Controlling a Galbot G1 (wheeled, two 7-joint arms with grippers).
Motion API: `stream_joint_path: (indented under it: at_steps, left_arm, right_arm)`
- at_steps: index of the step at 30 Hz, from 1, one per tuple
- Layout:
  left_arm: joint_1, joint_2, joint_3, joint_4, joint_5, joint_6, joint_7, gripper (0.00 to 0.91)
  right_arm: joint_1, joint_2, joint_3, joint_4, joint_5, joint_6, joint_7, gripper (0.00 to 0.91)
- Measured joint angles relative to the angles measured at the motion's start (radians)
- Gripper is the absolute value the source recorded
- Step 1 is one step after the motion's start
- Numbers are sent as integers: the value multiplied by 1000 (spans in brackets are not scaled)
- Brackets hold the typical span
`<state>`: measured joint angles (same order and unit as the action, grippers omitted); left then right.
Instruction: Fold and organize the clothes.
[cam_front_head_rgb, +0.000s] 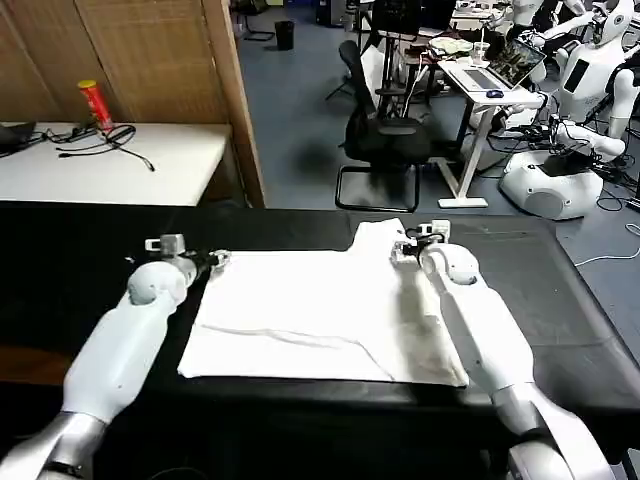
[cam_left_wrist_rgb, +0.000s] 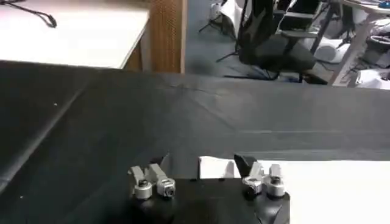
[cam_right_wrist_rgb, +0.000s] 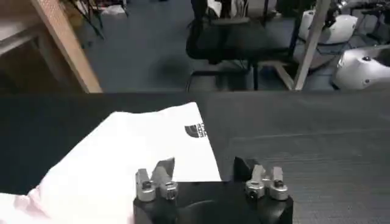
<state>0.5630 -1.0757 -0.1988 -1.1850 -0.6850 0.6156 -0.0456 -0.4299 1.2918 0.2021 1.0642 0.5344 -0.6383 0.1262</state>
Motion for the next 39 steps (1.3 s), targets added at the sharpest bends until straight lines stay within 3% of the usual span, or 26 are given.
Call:
stream_joint_path:
  at_steps: [6, 16, 30, 39]
  left_arm:
    - [13, 3, -3, -19, 1, 5, 0, 166]
    - [17, 5, -6, -36, 5, 0, 10, 127]
    - [32, 31, -19, -105, -10, -9, 5, 117]
    - [92, 89, -41, -213, -56, 7, -17, 117]
  right_arm:
    - [-4, -5, -1, 5, 0, -1, -3, 185]
    - [-8, -8, 1, 15, -10, 6, -28, 10]
    - [-46, -55, 27, 108, 4, 55, -53, 0]
    - [-130, -129, 41, 282, 47, 35, -55, 0]
